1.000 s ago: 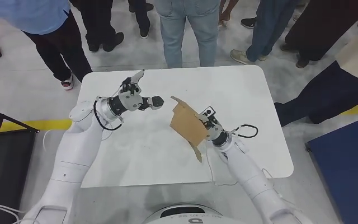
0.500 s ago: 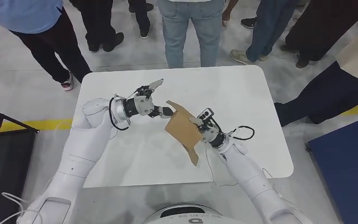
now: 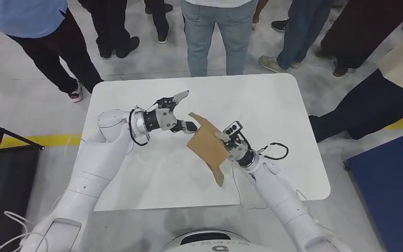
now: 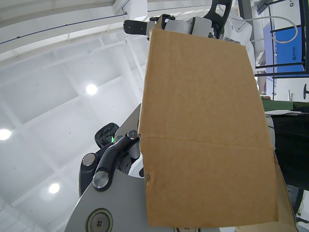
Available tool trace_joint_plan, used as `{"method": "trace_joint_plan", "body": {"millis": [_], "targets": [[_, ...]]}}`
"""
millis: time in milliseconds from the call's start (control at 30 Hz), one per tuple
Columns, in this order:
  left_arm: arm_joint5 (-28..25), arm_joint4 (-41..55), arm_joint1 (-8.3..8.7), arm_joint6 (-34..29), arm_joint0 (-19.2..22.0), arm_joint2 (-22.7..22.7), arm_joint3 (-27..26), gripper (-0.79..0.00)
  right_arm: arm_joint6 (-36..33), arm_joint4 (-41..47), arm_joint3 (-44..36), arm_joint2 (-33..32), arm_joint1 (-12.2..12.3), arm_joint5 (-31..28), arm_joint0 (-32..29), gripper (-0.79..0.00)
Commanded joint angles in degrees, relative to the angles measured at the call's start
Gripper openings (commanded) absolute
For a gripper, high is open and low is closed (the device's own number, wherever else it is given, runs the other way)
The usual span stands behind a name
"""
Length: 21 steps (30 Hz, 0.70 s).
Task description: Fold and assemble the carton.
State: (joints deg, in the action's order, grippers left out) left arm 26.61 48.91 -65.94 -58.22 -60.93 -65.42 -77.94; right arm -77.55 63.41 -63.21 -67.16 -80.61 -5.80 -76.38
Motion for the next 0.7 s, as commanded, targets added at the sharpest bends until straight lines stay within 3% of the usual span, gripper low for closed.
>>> {"method": "trace_joint_plan", "body": {"millis": [0,267,300,333,400,433,500,567,667], "targets": [[0.10,-0.21,0.00,0.07,0.13,0.25,-0.07,0.000,0.06,-0.38,-0.28,-0.01,0.05,-0.26,-0.10,-0.785],[0.80,-1.58,0.26,-0.12,0.30,0.71,-0.82,0.000,0.67,-3.56,-1.87,-0.38,0.55,-1.24,-0.72,-0.785],[0.91,-1.83,0.30,-0.19,0.33,0.78,-1.02,-0.009,0.71,-3.75,-2.21,-0.47,0.62,-1.31,-0.86,-0.785],[1.07,-2.13,0.35,-0.24,0.34,0.84,-1.16,-0.068,0.81,-3.95,-2.53,-0.57,0.68,-1.44,-0.98,-0.785],[1.29,-2.56,0.45,-0.23,0.35,0.88,-1.36,-0.086,1.06,-4.33,-3.09,-0.75,0.79,-1.65,-1.20,-0.785],[1.44,-3.20,0.53,-0.16,0.37,0.98,-1.50,-0.222,1.25,-4.45,-3.33,-0.86,0.84,-1.80,-1.29,-0.785],[1.73,-3.76,0.64,-0.23,0.26,1.10,-1.59,-0.314,1.48,-4.66,-3.70,-0.97,0.93,-1.93,-1.46,-0.785],[1.99,-4.38,0.75,-0.23,0.25,1.18,-1.66,-0.459,1.55,-4.92,-3.97,-1.01,1.01,-1.97,-1.53,-0.785],[2.11,-5.25,0.93,-0.63,0.29,1.32,-1.81,-0.526,1.77,-5.31,-4.27,-1.03,1.11,-2.13,-1.57,-0.785]]}}
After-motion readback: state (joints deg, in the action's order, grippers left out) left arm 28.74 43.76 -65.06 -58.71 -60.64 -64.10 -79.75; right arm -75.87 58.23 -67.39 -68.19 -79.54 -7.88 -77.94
